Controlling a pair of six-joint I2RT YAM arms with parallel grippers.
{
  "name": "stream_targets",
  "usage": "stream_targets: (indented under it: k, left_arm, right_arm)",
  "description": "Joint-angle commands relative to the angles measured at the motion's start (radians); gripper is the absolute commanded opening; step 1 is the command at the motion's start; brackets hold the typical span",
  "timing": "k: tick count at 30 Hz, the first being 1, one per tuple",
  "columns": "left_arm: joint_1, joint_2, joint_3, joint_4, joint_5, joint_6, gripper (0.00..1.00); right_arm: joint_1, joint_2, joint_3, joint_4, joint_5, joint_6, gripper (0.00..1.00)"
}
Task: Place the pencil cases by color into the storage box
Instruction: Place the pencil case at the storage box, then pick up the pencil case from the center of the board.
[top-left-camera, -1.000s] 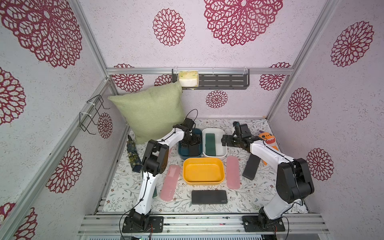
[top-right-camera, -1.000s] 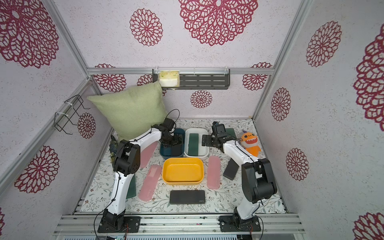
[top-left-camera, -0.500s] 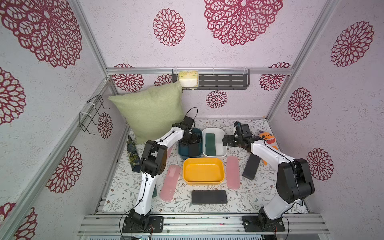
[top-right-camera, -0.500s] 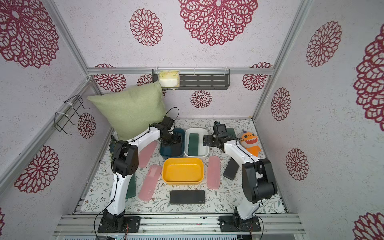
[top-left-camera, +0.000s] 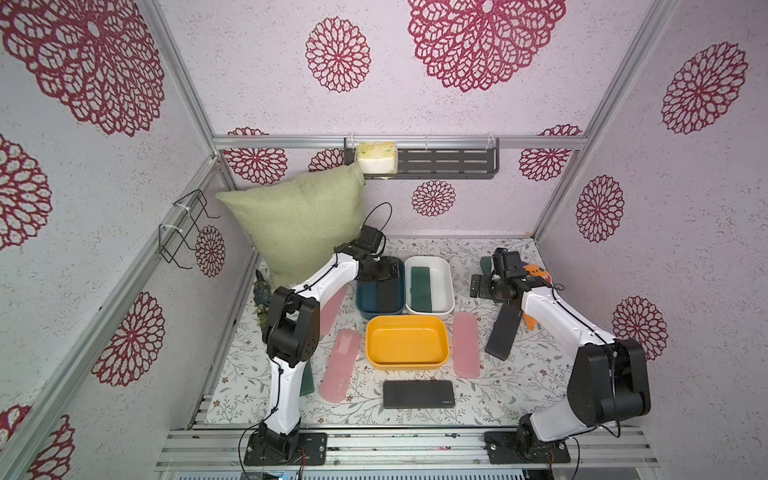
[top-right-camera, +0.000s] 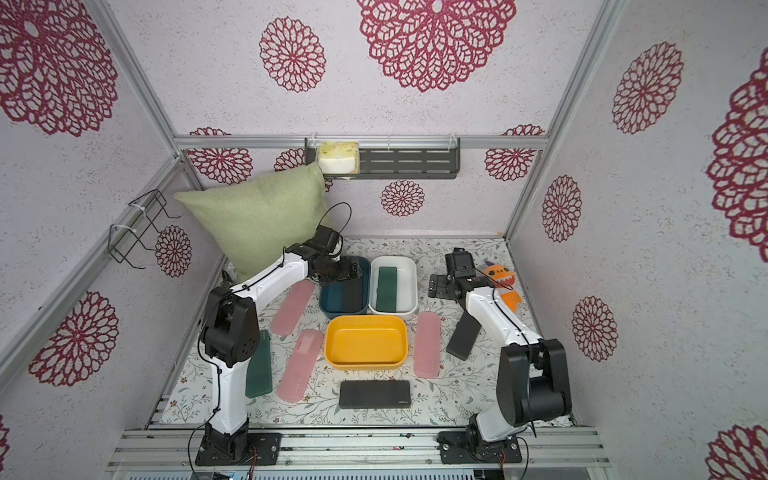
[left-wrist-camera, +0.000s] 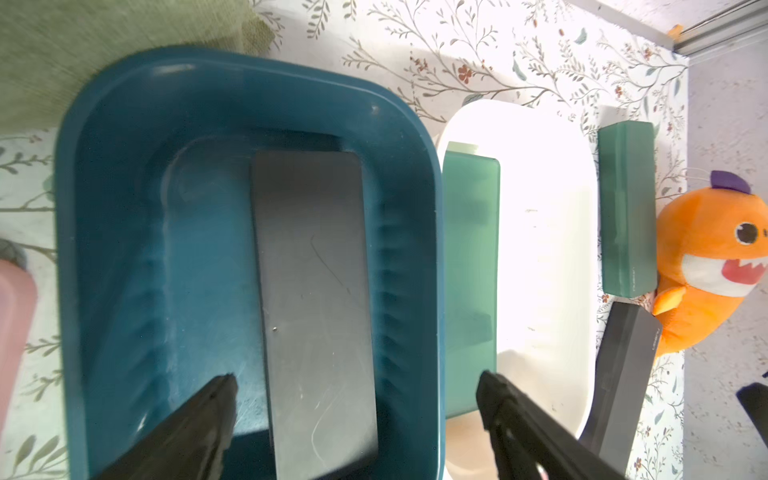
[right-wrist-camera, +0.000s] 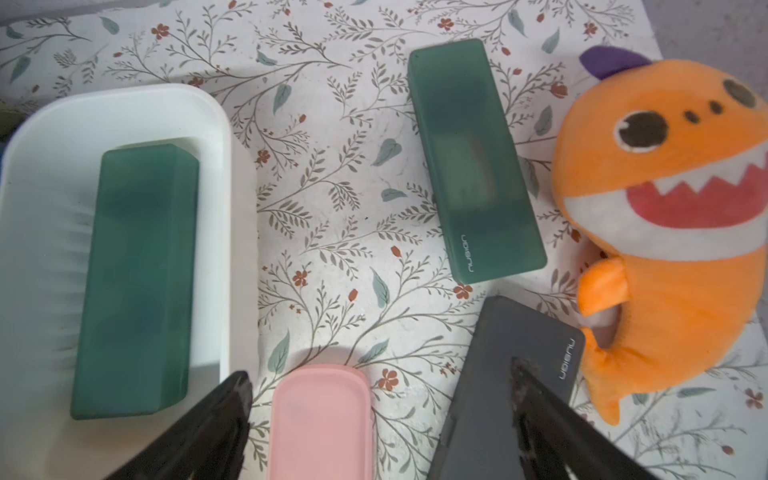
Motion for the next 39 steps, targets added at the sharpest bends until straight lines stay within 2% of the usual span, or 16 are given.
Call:
stream_targets:
  k: [1, 11, 17, 27, 39]
  left_arm:
    - [-0.008, -0.065, -0.015, 0.071, -0.008, 0.039, 0.97]
    - [-0.004, -0.176, -0.079, 0.105, 0.002, 0.065, 0.97]
    - [-0.003, -0.195, -0.094, 0.123, -0.006, 0.055, 0.97]
    - [-0.001, -0.198, -0.09, 0.111, -0.038, 0.045, 0.97]
    - [0.002, -0.197, -0.097, 0.106, -0.054, 0.034, 0.97]
  right_arm:
    - [-0.011, -0.026, -0.007, -0.031, 0.037, 0.01, 0.99]
    - [-0.2, 0.102, 0.076, 0.015, -0.128, -0.203, 0.99]
    - [-0.229, 0.254, 0.175, 0.012, -0.184, -0.322, 0.99]
    - [-0.275, 0.403, 0.302, 0.003, -0.17, -0.351, 0.99]
    - [-0.282, 0.555, 0.421, -0.029, -0.171, -0.367, 0.99]
